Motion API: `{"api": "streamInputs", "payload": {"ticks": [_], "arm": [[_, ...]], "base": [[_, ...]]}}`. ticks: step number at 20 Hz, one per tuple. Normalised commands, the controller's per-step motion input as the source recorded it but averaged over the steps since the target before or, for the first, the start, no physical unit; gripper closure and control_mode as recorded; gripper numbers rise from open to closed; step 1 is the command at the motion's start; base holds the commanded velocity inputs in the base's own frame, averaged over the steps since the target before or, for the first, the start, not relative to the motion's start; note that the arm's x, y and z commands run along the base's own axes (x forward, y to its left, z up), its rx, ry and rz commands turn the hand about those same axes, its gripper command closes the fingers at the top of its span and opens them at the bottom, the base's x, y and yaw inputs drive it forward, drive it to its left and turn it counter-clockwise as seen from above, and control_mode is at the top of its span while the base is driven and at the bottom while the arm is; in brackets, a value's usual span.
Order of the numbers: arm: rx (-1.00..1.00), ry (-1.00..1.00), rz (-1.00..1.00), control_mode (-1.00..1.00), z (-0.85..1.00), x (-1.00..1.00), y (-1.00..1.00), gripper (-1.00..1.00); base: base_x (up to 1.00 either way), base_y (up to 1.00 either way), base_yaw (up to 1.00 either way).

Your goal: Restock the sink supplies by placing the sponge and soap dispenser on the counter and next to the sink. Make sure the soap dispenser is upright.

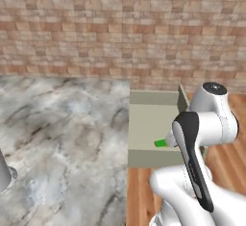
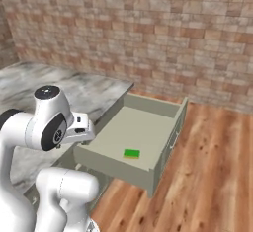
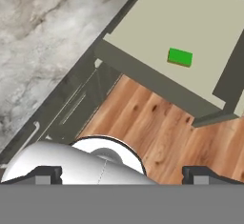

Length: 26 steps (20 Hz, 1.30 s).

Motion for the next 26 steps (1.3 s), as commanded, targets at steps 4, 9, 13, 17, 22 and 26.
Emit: {"api": "streamInputs", "payload": {"ticks": [4, 9, 13, 17, 22, 26], "arm": [[0.00, 0.00, 0.00, 1.00, 0.00, 0.00, 0.00, -1.00], [0.00, 0.00, 0.00, 1.00, 0.00, 0.00, 0.00, -1.00], [0.00, 0.00, 0.00, 1.00, 0.00, 0.00, 0.00, -1.00], [0.00, 0.00, 0.00, 1.00, 0.00, 0.00, 0.00, -1.00], [0.00, 0.00, 0.00, 1.00, 0.00, 0.00, 0.00, -1.00], [0.00, 0.00, 0.00, 1.00, 0.00, 0.00, 0.00, -1.00]], "base": [[0.43, 0.00, -0.20], [0.47, 0.01, -0.22], [0.54, 0.08, -0.21], [0.18, 0.00, -0.13], [0.00, 0.00, -0.01], [-0.36, 0.00, 0.00]]}}
